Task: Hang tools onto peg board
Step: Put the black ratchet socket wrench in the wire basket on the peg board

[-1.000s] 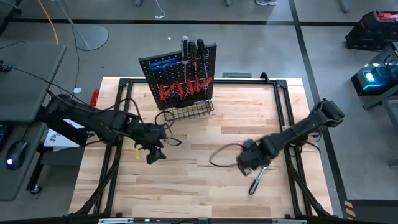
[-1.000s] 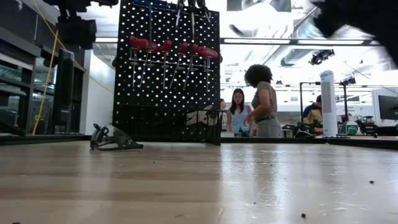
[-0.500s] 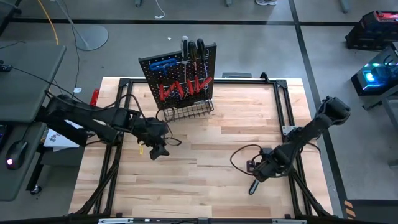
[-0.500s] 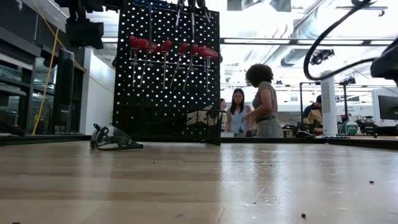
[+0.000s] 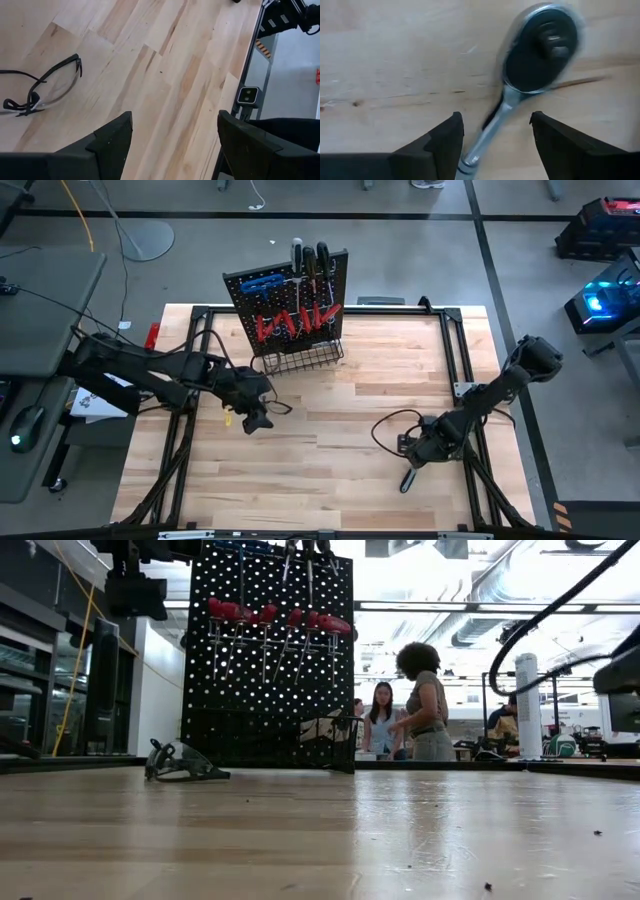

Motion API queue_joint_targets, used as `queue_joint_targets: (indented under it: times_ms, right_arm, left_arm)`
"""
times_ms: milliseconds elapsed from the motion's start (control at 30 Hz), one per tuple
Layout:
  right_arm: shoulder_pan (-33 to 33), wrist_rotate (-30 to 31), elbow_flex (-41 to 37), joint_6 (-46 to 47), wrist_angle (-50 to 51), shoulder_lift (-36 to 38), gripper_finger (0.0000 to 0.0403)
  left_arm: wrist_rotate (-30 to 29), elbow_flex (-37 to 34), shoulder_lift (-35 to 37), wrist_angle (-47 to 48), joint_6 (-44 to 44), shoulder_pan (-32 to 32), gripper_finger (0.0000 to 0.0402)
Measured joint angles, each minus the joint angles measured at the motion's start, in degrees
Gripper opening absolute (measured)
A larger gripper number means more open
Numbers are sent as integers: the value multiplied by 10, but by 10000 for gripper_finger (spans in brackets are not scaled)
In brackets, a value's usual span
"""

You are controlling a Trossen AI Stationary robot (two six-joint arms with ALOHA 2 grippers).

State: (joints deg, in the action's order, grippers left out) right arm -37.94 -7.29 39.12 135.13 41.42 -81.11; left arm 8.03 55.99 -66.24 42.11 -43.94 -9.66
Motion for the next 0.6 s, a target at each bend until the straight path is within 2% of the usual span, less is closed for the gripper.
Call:
queue_joint_targets:
  times_ms: [133,233,333,433,533,600]
  right_arm:
    - [8,-8,-37,3,-78,-13,218]
    - [18,-21,-50,-1,-97,-31,199]
    - [23,-34,-49,-19,-98,-43,136]
    - [23,-40,-48,-48,-88,-44,35]
    - [23,-35,-38,-86,-69,-46,25]
    - [22,-8,-19,-126,-42,-44,25]
  left_arm:
    - [0,0,0,0,-5,5,268]
    - [0,0,0,0,-7,8,268]
    - [0,0,0,-1,-13,8,268]
    - [0,0,0,-3,-17,8,268]
    - [0,0,4,-17,-18,8,268]
    - [-1,1,13,-40,-14,8,268]
